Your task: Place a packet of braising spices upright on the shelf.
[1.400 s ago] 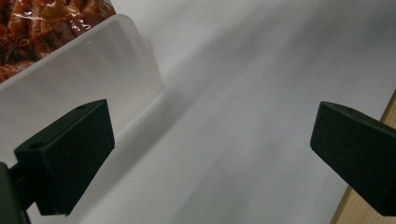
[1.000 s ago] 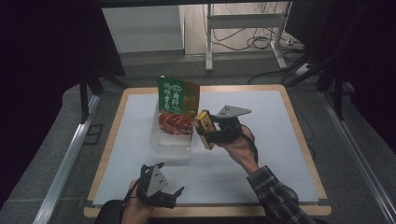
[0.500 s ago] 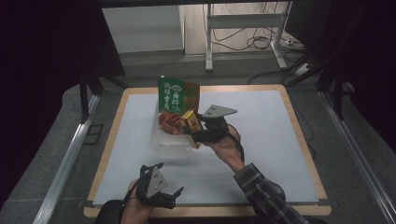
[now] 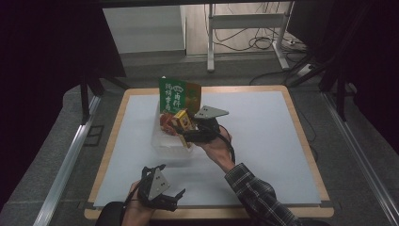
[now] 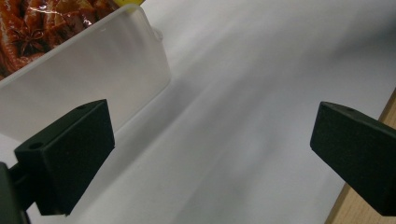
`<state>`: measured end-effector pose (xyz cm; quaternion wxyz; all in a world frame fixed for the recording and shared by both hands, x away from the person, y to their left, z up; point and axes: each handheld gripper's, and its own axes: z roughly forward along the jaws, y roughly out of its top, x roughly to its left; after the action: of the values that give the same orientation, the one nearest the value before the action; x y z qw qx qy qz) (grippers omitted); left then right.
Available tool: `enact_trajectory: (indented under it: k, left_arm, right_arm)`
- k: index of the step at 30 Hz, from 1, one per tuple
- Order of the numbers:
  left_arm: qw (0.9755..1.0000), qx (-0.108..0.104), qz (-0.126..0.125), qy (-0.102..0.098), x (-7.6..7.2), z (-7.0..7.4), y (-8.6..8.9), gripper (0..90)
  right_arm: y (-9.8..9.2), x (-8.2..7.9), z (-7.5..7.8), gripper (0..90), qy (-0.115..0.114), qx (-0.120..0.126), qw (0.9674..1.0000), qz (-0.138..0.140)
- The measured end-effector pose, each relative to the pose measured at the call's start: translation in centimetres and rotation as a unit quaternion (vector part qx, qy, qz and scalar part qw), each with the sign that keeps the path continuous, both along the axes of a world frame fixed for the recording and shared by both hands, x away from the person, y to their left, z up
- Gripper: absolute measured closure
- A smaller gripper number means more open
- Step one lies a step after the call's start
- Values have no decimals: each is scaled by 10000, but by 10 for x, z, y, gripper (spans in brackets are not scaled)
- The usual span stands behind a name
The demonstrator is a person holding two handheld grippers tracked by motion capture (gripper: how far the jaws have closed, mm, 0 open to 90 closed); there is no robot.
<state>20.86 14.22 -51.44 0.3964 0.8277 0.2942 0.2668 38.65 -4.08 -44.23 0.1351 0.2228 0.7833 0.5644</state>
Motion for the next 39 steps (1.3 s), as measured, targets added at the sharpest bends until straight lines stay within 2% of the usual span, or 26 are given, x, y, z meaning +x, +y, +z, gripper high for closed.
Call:
enact_trajectory:
  k: [11, 19, 23, 29, 33, 35, 39]
  left_arm:
    - [10000, 1, -16, -7, 0, 0, -1, 0]
    - [10000, -1, -27, -6, 0, 0, -2, 0]
    - [10000, 17, -48, -12, 0, 0, -2, 0]
    - [10000, 39, -60, -1, 0, -1, -2, 0]
    - [10000, 44, -64, -6, 0, -1, -2, 0]
    - [10000, 48, -66, -2, 0, -1, -2, 0]
    - [10000, 50, -69, 7, 0, -1, -3, 0]
  right_arm:
    - [14, -1, -4, 320, -38, 17, 10000, -8]
    - [24, -1, -10, 320, 25, 117, 9999, 22]
    - [27, -1, -17, 320, 81, 134, 9999, 56]
    - [25, 0, -26, 321, 166, 46, 9998, 39]
    - [25, -1, -28, 322, 153, -162, 9997, 59]
    - [24, -2, -29, 322, 164, -173, 9997, 46]
    - [22, 0, -31, 323, 298, -204, 9993, 14]
